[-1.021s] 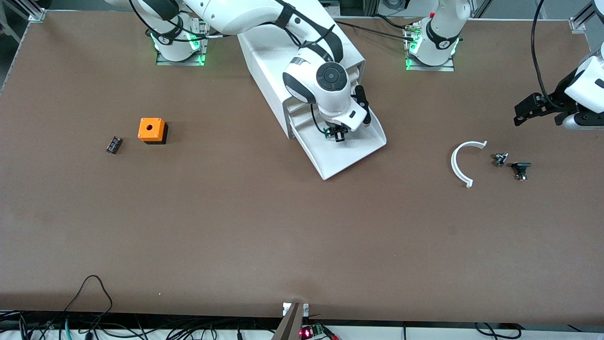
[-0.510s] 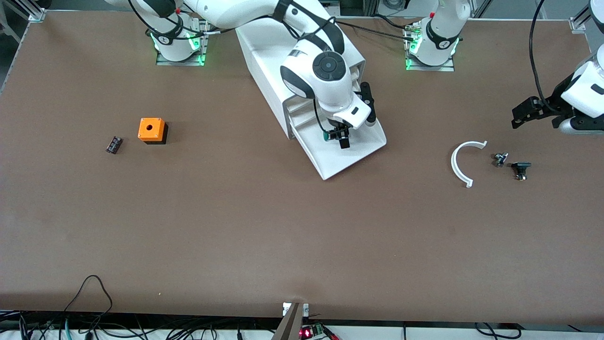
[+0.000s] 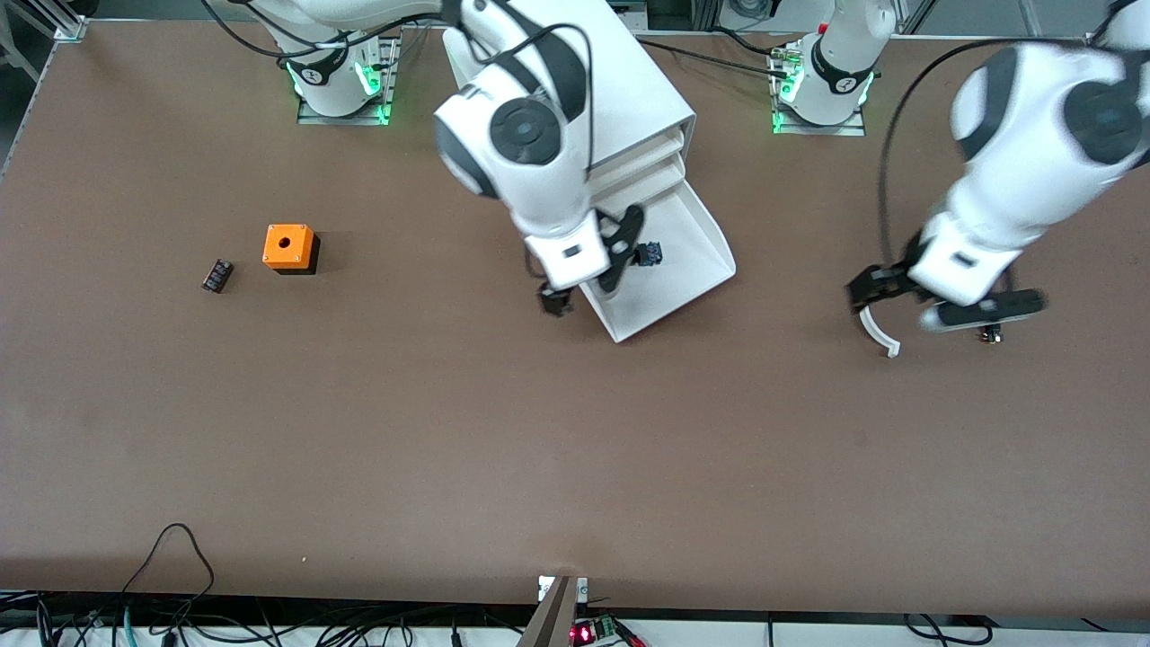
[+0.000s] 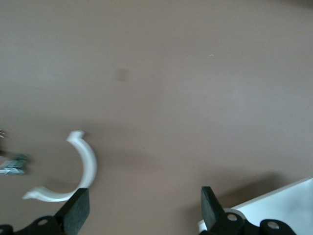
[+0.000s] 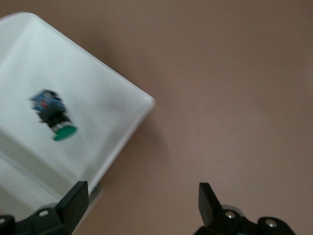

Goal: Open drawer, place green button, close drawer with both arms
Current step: 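Push the drawer front with the left gripper while the right gripper withdraws, then push the drawer shut with the left gripper while the right gripper returns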

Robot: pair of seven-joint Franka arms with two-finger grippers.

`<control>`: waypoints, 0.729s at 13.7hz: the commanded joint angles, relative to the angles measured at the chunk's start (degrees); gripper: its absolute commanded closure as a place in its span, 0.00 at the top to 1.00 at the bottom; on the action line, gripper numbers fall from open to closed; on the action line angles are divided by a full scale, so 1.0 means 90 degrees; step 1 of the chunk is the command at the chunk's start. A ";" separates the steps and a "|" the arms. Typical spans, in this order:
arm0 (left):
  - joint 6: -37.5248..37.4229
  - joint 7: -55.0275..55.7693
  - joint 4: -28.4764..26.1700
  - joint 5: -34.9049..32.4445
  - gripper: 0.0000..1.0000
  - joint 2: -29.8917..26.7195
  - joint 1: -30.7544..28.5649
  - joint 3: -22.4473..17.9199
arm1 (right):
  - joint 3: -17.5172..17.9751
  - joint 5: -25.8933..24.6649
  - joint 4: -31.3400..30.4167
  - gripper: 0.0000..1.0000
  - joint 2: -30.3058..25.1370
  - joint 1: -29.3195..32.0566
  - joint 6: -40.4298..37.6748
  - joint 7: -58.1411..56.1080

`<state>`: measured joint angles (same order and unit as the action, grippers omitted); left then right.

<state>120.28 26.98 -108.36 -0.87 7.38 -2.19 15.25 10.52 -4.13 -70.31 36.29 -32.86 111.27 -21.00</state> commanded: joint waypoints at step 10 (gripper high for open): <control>0.2866 0.2461 -0.0723 0.0087 1.00 0.2246 0.1824 -0.0268 | -0.1100 -0.0206 -0.0830 1.00 -0.1043 0.1489 -0.1053 0.4014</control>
<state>146.15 48.35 -115.64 -0.87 27.09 12.27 14.06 -0.23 -5.19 -74.75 31.10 -23.61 104.22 12.72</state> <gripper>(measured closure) 0.000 0.000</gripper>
